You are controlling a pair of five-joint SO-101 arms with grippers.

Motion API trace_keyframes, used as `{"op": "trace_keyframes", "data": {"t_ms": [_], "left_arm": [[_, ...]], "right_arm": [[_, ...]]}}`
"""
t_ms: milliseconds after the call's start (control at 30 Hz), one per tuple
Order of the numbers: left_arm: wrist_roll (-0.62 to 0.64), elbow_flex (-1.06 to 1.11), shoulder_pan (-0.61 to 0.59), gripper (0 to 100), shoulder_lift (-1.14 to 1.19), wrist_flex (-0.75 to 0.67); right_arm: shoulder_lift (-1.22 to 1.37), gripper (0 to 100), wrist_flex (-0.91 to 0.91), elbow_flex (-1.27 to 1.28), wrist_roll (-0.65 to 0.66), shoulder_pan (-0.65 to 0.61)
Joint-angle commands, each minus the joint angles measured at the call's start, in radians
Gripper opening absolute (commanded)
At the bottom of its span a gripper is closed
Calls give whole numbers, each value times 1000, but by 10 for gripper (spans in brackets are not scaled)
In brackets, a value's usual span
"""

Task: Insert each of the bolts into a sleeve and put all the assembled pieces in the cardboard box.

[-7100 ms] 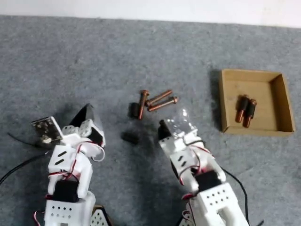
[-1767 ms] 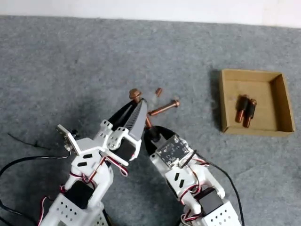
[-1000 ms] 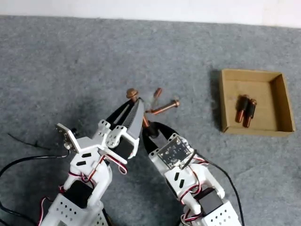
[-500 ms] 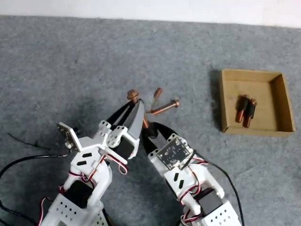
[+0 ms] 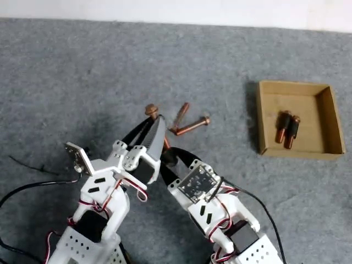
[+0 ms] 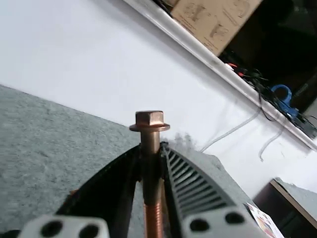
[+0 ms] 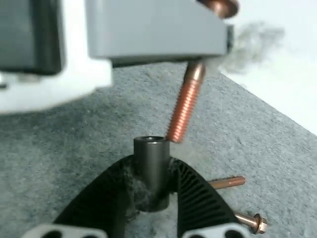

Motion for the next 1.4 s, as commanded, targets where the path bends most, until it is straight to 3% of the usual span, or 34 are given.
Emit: {"op": "trace_keyframes", "data": {"t_ms": [0, 233, 667, 1367], "left_arm": [[8, 21, -45, 4, -28, -6], [9, 21, -15, 4, -24, 0], [5, 21, 110, 4, -28, 161], [8, 13, 105, 4, -30, 210]], "right_arm": [[-18, 5, -31, -45, 11, -7], [-18, 5, -31, -45, 11, -5], [-18, 5, -33, -45, 6, 42], [-18, 5, -33, -45, 9, 44]]}}
